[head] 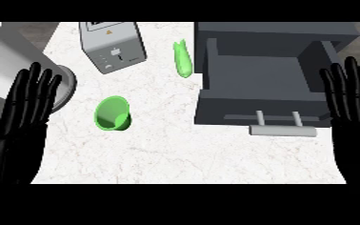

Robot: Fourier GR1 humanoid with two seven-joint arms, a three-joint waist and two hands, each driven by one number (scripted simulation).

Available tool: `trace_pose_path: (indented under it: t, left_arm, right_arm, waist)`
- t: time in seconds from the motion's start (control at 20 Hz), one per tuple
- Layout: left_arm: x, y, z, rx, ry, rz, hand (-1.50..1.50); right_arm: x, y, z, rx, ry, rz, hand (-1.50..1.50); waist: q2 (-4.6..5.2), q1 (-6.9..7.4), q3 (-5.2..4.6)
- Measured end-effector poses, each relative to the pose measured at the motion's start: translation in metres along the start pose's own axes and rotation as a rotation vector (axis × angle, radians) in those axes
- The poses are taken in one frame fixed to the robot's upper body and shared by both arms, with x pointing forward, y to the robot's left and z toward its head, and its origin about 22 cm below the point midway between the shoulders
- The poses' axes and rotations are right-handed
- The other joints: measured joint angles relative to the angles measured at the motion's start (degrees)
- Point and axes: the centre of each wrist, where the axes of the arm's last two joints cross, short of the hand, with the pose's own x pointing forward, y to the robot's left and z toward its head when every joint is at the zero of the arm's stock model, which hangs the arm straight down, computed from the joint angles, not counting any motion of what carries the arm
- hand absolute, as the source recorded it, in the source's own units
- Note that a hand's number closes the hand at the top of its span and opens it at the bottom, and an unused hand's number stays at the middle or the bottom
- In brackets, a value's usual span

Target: Pick up the cup, place it into the drawer and close the drawer

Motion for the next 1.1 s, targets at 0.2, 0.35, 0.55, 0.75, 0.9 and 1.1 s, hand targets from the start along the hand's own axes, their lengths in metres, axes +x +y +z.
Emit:
trace_pose_path:
  t: [0.2,0.35,0.55,0.75,0.9,1.1]
  left_arm:
    - [0.001,0.001,-0.001,-0.074,-0.021,0.052,-1.50]
    - [-0.001,-0.007,-0.002,-0.154,-0.011,0.145,-1.50]
    - [-0.017,-0.011,-0.001,-0.172,0.065,0.284,-1.50]
    - [-0.037,-0.010,0.007,-0.177,0.112,0.340,-1.50]
    - [-0.046,0.007,0.010,-0.164,0.141,0.357,-1.50]
    - [-0.068,0.015,0.014,-0.127,0.179,0.332,-1.50]
  right_arm:
    - [0.005,0.002,-0.002,-0.003,-0.006,0.005,-1.50]
    - [-0.001,-0.002,-0.003,-0.001,0.022,0.025,-1.50]
    - [-0.005,0.001,-0.002,0.045,0.061,0.062,-1.50]
    - [-0.008,-0.002,-0.001,0.062,0.074,0.076,-1.50]
    - [-0.006,-0.005,-0.004,0.069,0.079,0.078,-1.50]
    - [-0.009,-0.007,-0.010,0.073,0.078,0.083,-1.50]
  waist:
    - [0.22,-0.78,0.66]
    - [0.35,-1.04,0.85]
    - [0.42,-1.17,0.96]
    - [0.42,-1.17,1.02]
    - [0.41,-1.13,1.04]
    - [0.43,-1.17,1.05]
